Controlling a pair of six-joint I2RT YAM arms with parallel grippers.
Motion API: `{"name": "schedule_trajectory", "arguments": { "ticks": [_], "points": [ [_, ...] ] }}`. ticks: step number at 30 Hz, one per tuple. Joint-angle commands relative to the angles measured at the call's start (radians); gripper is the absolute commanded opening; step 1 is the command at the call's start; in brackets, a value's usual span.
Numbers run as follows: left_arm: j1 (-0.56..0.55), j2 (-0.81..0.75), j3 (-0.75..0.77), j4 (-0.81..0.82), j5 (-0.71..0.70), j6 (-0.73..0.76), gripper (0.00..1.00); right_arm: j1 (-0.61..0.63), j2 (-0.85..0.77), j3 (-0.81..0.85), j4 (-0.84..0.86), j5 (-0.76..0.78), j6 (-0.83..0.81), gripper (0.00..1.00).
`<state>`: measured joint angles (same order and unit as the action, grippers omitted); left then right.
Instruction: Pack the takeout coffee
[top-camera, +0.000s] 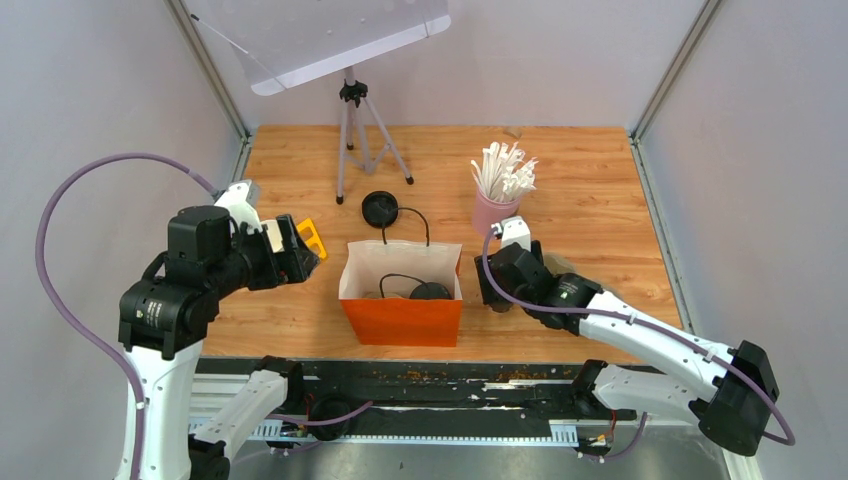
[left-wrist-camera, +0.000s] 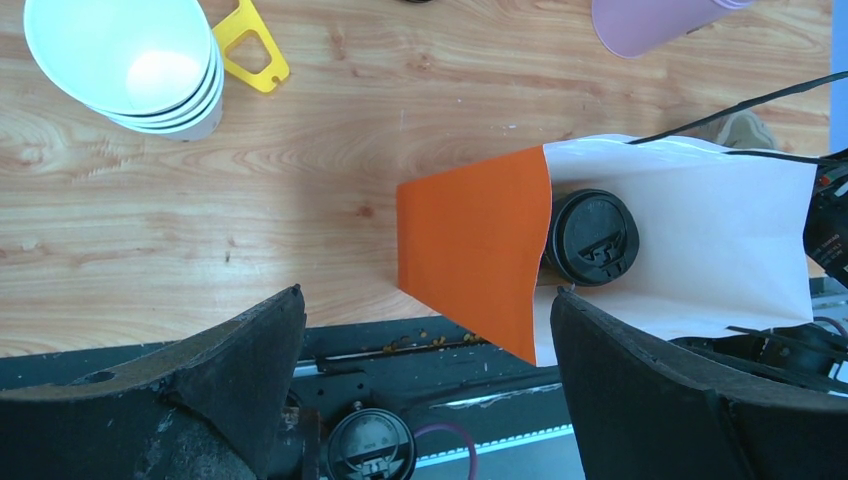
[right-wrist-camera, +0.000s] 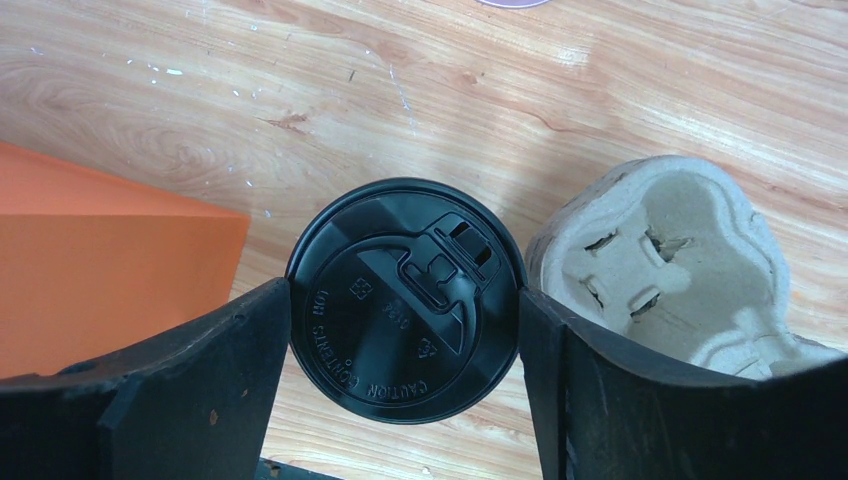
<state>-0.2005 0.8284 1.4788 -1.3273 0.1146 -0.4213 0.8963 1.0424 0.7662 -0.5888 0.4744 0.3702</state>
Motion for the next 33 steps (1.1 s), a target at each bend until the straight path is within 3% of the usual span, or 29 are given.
{"name": "schedule_trajectory", "arguments": {
  "ticks": [1,8,15,25,33],
  "points": [
    [0.003,-0.003,-0.003,0.007,0.004,-0.013,0.98,0.007,-0.021,0.046,-0.016,0.034,-0.025,0.79],
    [0.003,-0.004,-0.021,0.020,0.022,-0.015,0.97,0.007,-0.036,0.158,-0.092,0.023,-0.030,0.79],
    [0.002,0.001,-0.063,0.054,0.065,-0.039,0.94,0.007,-0.041,0.413,-0.274,0.000,-0.054,0.78],
    [0.003,-0.001,-0.125,0.124,0.128,-0.092,0.90,0.009,-0.003,0.780,-0.474,-0.140,-0.106,0.77],
    [0.002,0.016,-0.131,0.189,0.165,-0.139,0.88,0.016,0.042,0.971,-0.505,-0.286,-0.137,0.77]
  ]
}}
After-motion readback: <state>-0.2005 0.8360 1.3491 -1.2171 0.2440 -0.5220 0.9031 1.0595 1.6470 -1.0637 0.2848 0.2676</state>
